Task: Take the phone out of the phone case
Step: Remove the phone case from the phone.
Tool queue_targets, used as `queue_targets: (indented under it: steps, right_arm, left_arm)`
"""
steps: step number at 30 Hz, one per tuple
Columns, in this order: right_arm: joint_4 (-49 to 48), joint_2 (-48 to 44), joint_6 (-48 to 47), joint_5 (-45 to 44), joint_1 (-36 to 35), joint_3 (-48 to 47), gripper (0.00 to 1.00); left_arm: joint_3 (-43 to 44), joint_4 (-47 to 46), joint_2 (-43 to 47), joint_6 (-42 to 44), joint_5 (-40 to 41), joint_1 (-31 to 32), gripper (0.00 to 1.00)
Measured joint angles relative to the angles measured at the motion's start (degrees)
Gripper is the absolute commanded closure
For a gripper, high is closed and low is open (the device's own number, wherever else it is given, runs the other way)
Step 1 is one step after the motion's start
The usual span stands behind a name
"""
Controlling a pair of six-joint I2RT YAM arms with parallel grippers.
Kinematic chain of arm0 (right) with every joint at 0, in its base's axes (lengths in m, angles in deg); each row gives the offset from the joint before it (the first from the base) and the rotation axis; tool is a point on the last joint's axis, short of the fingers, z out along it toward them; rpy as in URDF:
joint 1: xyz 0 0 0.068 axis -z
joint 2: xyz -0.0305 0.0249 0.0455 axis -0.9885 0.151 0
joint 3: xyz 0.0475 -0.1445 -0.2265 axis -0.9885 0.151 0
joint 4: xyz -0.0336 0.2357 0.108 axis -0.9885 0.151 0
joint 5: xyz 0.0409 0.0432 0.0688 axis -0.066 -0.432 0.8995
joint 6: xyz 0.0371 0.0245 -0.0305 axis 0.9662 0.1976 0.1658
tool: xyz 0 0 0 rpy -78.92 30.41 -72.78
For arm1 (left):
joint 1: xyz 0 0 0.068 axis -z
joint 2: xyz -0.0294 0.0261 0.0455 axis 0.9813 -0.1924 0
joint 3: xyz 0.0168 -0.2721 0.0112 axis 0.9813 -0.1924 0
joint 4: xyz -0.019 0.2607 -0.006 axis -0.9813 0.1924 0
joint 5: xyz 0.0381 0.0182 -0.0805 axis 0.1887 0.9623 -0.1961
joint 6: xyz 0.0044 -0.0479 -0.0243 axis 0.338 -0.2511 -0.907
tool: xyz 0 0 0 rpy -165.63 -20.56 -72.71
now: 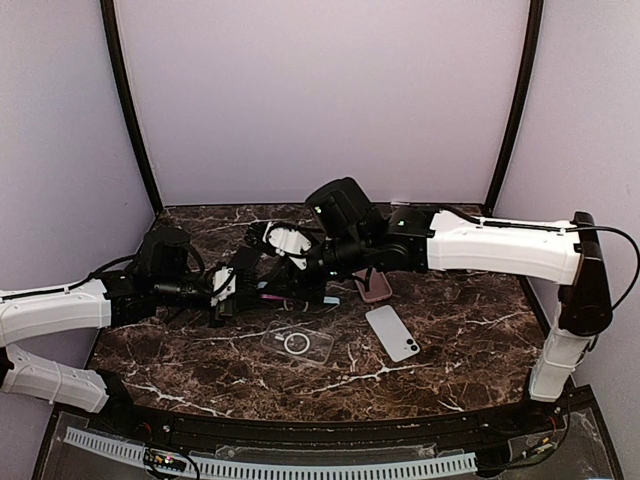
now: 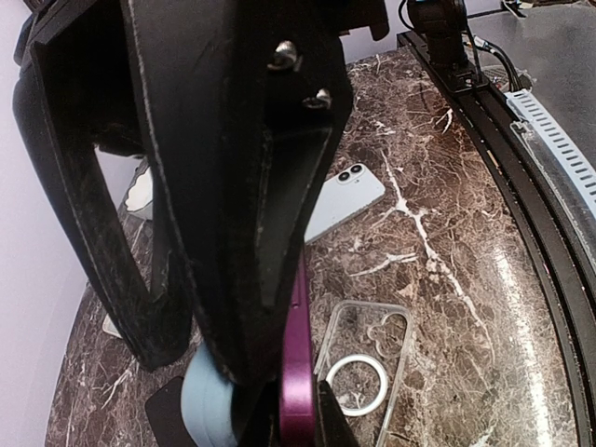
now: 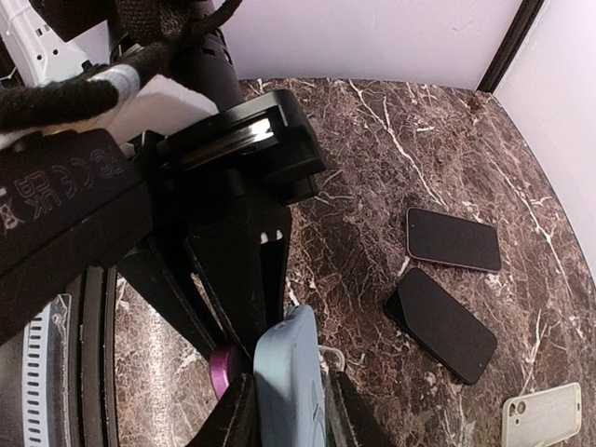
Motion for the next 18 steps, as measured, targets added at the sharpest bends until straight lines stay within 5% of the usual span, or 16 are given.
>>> queue_targets:
  steps: [18]
  right_arm:
    - [0.98,0.02,-0.24,-0.02,-0.35,-0.04,0.96]
  left_arm:
    - [0.00,0.42,0.00,0.02,0.85,0.09,1.00]
